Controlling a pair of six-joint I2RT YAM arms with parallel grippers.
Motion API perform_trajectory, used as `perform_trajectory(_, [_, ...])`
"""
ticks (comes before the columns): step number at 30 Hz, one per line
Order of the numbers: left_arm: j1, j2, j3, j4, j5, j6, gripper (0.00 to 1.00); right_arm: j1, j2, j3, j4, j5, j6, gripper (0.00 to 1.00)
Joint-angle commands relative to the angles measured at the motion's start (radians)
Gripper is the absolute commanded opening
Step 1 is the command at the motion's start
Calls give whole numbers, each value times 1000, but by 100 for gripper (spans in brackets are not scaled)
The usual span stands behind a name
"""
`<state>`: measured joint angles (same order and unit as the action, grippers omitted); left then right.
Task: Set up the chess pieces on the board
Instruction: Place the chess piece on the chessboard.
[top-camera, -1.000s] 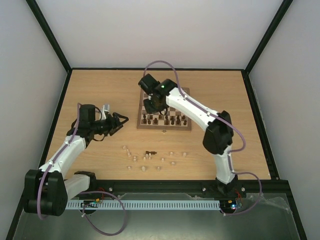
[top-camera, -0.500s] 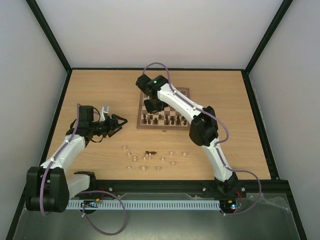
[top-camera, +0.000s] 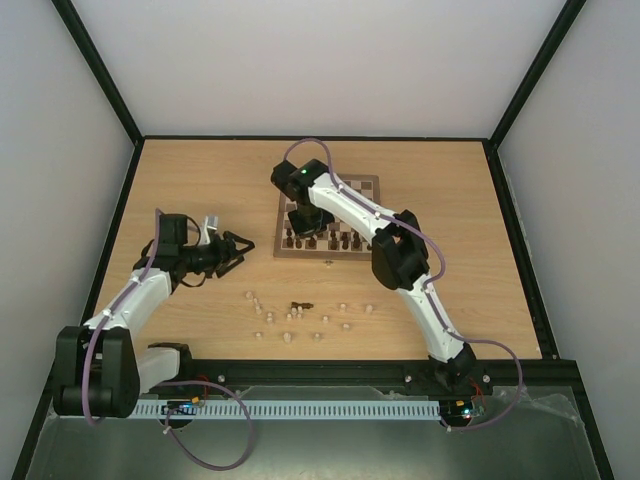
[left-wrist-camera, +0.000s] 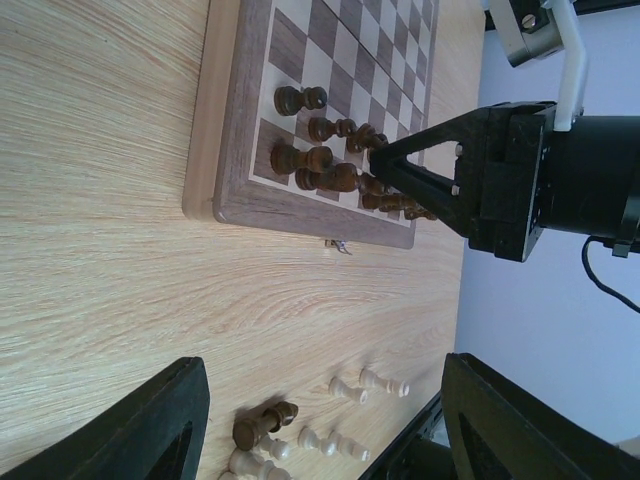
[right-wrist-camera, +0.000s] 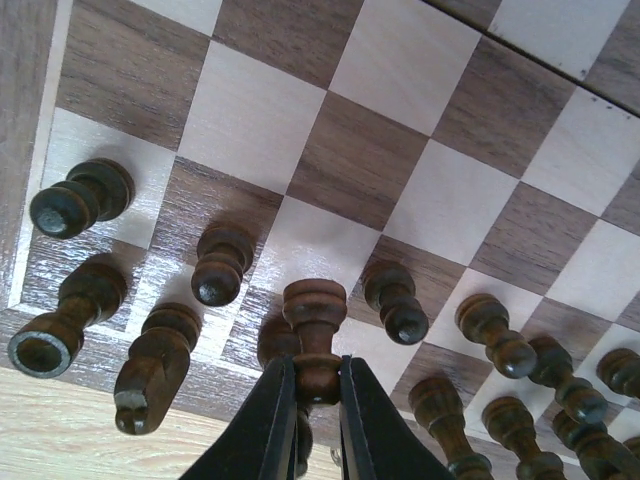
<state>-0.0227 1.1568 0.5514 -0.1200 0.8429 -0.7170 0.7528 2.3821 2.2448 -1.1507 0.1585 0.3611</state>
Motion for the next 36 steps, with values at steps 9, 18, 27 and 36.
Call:
perform_trajectory(9, [17, 18, -18, 18, 27, 20, 66, -3, 44, 5, -54, -3, -22, 8])
perform_trajectory(18, [24, 23, -20, 23, 28, 21, 66, -7, 64, 33, -51, 6, -25, 8])
perform_trajectory(27, [26, 40, -21, 33, 31, 20, 66, -11, 73, 51, -46, 13, -28, 13])
perform_trajectory(36, [27, 50, -23, 43, 30, 20, 65, -11, 81, 59, -43, 12, -33, 15])
